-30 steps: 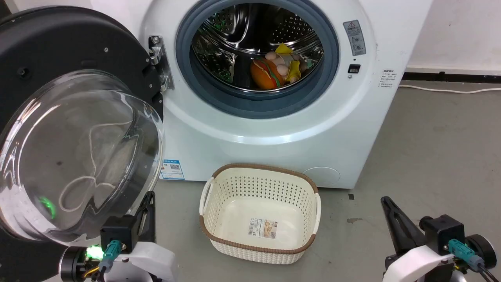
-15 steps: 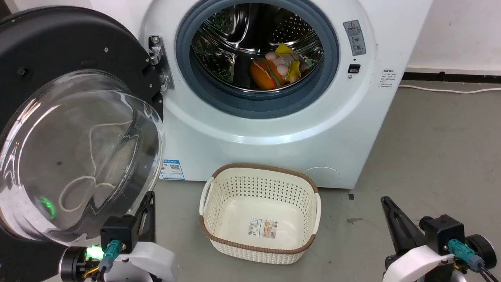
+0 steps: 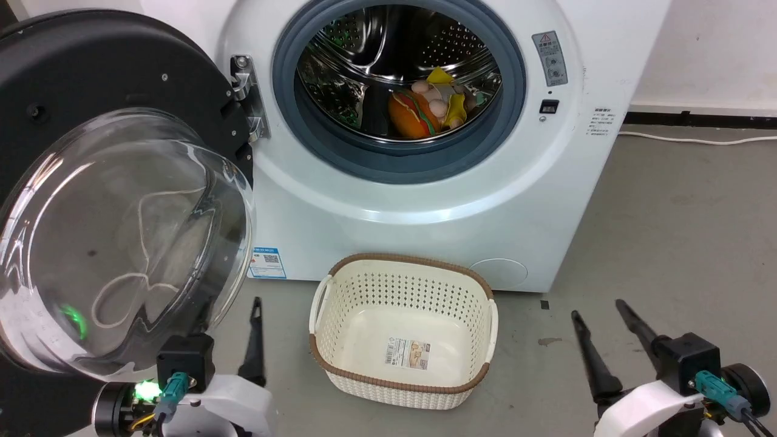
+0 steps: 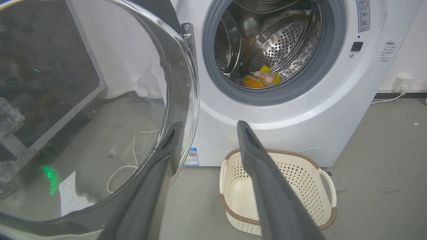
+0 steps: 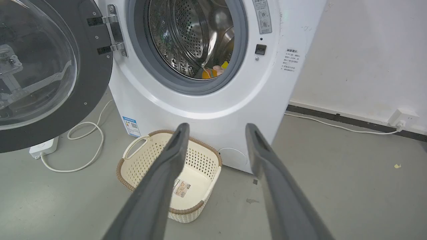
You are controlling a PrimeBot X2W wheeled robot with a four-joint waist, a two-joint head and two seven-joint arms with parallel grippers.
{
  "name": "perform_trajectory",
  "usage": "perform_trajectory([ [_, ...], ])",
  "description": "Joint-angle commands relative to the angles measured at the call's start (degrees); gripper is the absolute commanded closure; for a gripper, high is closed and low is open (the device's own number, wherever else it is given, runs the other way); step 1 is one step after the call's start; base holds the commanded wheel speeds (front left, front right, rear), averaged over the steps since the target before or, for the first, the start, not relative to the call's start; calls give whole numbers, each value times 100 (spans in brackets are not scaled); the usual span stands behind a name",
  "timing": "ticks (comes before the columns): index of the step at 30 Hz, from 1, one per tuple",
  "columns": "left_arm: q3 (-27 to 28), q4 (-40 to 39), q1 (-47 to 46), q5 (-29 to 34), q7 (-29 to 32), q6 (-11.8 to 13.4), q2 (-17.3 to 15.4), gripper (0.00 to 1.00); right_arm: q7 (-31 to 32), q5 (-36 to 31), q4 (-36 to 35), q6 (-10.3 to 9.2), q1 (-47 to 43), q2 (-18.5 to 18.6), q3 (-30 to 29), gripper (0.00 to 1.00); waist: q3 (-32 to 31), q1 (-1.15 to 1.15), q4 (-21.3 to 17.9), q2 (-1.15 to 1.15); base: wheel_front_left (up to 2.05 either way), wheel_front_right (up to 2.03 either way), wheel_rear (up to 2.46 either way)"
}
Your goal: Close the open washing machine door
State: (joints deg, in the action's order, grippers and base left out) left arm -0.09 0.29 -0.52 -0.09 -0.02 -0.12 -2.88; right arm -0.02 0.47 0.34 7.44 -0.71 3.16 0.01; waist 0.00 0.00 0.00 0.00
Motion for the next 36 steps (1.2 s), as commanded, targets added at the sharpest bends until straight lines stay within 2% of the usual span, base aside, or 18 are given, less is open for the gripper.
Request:
perform_trajectory([
  [1, -23, -2, -6, -1, -24, 7, 0, 0, -24, 32, 2, 0, -6, 0, -12, 0, 2, 0, 0, 0, 0, 0, 0],
  [16, -196, -20, -25, -5, -204, 73, -15, 0, -204, 104, -33, 1, -63, -4, -96, 0, 10, 0, 155, 0, 0, 0, 0],
  [36, -295, -142, 71, -35, -443, 213, -90, 0, -443, 88, -76, 1, -107, -5, 199, 0, 9, 0, 891, 0, 0, 0, 0],
])
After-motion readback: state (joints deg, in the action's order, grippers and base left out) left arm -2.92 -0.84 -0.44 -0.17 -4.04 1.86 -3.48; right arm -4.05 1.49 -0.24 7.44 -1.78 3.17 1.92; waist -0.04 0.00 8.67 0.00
